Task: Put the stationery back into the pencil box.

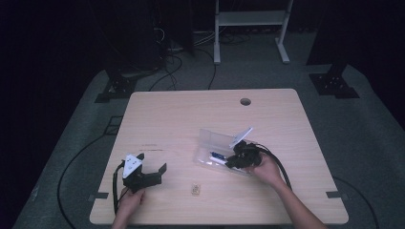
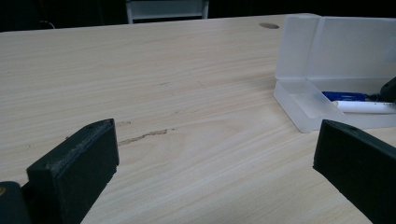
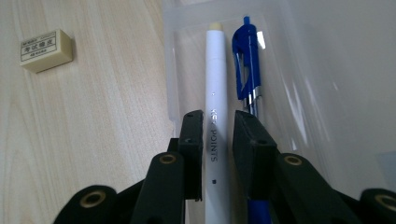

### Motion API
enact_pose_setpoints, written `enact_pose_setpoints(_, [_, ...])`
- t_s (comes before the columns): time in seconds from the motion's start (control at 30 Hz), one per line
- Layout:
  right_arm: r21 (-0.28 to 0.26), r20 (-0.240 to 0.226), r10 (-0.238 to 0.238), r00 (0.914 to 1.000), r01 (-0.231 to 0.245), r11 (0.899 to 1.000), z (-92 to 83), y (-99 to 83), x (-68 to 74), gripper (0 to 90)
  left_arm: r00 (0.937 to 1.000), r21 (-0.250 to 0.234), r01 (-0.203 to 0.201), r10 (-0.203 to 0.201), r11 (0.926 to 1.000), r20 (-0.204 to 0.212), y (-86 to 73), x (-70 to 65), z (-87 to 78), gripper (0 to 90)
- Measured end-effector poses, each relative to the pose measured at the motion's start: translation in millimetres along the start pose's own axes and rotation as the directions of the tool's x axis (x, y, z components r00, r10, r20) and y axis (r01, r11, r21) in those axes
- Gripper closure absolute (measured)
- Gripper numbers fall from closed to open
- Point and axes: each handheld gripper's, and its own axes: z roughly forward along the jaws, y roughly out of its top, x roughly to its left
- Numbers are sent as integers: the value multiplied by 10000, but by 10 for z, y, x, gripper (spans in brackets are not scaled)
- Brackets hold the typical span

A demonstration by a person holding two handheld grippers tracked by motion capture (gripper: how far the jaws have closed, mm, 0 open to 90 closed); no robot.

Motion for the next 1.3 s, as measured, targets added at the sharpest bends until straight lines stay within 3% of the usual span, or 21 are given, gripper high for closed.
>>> enact_pose_setpoints(0.3, [-402, 149, -157, 9998, 162, 9991, -102, 9, 42, 704, 10000, 2, 3, -3, 10000, 0, 0, -1, 1, 0])
enact_pose_setpoints(0.57, [-805, 13, -387, 9993, 386, 9960, -203, 36, 146, 671, 10000, 11, -13, 13, 10000, -4, 0, -1, 1, 0])
enact_pose_setpoints(1.3, [-907, -305, -1051, 9940, 1020, 9906, -263, 61, 437, 545, 10000, 28, -30, 30, 10000, 1, 0, -4, 1, 0])
